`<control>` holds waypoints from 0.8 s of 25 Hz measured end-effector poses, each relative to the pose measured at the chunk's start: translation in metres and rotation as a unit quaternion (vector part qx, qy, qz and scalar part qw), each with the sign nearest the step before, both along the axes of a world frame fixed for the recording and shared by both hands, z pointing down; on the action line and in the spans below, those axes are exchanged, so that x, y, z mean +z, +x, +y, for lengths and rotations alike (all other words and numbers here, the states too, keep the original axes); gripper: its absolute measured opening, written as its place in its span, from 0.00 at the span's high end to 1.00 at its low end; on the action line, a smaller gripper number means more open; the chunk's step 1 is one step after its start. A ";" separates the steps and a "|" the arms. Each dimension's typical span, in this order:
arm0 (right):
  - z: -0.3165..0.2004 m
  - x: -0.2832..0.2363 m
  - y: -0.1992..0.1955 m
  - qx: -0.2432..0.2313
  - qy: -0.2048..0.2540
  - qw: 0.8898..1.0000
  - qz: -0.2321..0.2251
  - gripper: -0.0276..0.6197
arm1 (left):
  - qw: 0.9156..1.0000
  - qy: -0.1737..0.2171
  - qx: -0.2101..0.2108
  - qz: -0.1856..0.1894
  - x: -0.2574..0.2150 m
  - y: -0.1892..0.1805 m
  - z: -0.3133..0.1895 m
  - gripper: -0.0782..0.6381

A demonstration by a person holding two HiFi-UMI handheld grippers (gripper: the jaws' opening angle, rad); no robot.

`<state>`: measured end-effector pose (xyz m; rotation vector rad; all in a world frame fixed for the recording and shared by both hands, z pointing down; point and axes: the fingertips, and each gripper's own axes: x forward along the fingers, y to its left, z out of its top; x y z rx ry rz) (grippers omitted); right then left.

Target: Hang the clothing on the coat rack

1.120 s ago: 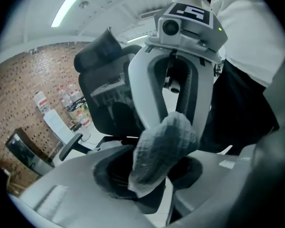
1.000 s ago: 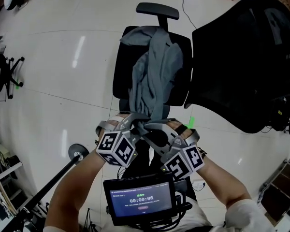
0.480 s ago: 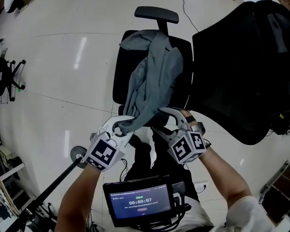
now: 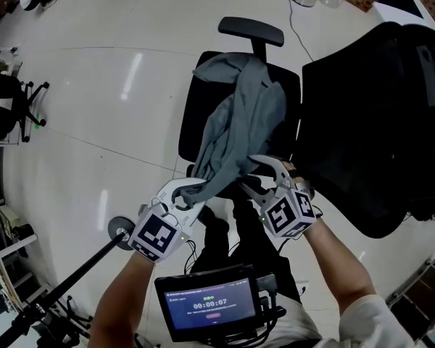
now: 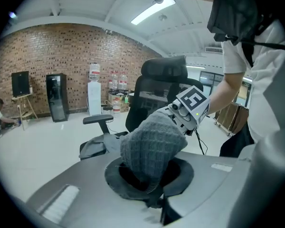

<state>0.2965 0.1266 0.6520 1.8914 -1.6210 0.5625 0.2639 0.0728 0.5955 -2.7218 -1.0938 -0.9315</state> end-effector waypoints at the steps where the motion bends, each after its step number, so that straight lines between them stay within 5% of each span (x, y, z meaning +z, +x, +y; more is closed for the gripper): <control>1: 0.002 -0.003 0.005 0.007 0.004 1.000 0.004 0.60 | 1.000 -0.002 -0.004 0.000 -0.001 0.001 -0.001 0.87; 5: 0.006 0.006 0.022 0.020 -0.018 0.999 0.023 0.61 | 1.000 -0.007 -0.019 0.001 -0.005 0.004 -0.008 0.87; 9: -0.004 0.046 0.016 -0.019 -0.065 0.997 0.034 0.61 | 1.000 -0.015 -0.025 0.002 -0.006 0.006 -0.006 0.86; 11: -0.016 0.051 0.014 -0.036 -0.063 0.996 0.044 0.69 | 1.000 -0.017 -0.022 0.002 -0.007 0.007 -0.002 0.86; 16: -0.046 0.058 0.014 -0.077 -0.065 0.992 0.075 0.70 | 1.000 -0.013 -0.009 0.001 -0.010 0.007 0.002 0.86; 18: -0.048 0.062 0.016 -0.083 -0.069 0.991 0.078 0.87 | 1.000 -0.009 -0.006 -0.002 -0.010 0.007 0.004 0.86; 20: -0.045 0.054 0.027 -0.058 -0.060 0.994 0.073 0.90 | 1.000 -0.006 -0.007 -0.002 -0.011 0.008 0.005 0.86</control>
